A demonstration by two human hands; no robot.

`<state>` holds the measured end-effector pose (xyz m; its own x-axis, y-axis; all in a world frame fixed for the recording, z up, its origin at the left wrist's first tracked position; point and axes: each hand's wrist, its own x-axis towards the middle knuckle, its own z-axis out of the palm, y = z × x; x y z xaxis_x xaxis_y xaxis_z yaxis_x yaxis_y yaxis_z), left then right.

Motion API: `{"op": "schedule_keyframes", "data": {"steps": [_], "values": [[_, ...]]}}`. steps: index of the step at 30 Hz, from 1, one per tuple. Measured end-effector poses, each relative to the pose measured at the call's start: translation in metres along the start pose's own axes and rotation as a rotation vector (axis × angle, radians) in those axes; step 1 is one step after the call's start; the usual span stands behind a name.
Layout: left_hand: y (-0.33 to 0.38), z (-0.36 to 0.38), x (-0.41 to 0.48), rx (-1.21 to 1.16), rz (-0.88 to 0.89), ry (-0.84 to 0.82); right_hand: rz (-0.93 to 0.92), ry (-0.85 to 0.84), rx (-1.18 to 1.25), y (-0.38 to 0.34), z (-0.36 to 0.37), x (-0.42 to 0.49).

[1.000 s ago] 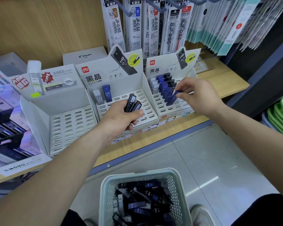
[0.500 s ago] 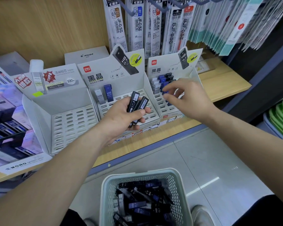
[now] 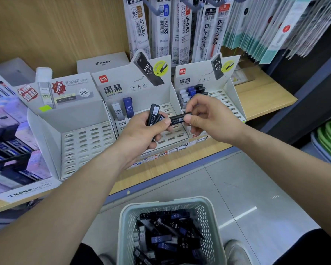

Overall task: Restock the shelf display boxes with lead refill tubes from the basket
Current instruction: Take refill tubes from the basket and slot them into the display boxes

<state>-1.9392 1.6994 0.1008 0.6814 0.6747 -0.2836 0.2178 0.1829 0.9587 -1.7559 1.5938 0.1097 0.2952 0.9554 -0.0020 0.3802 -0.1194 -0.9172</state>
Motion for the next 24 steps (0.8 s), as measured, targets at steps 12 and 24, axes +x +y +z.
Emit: {"op": "schedule_keyframes", "data": {"steps": [12,24], "values": [[-0.001,0.001,0.0,0.104,0.069,0.107,0.115,-0.074,0.2,-0.002,0.001,-0.003],[-0.004,0.008,0.004,0.138,-0.005,0.013,0.085,-0.021,0.092,-0.01,-0.007,-0.005]]}}
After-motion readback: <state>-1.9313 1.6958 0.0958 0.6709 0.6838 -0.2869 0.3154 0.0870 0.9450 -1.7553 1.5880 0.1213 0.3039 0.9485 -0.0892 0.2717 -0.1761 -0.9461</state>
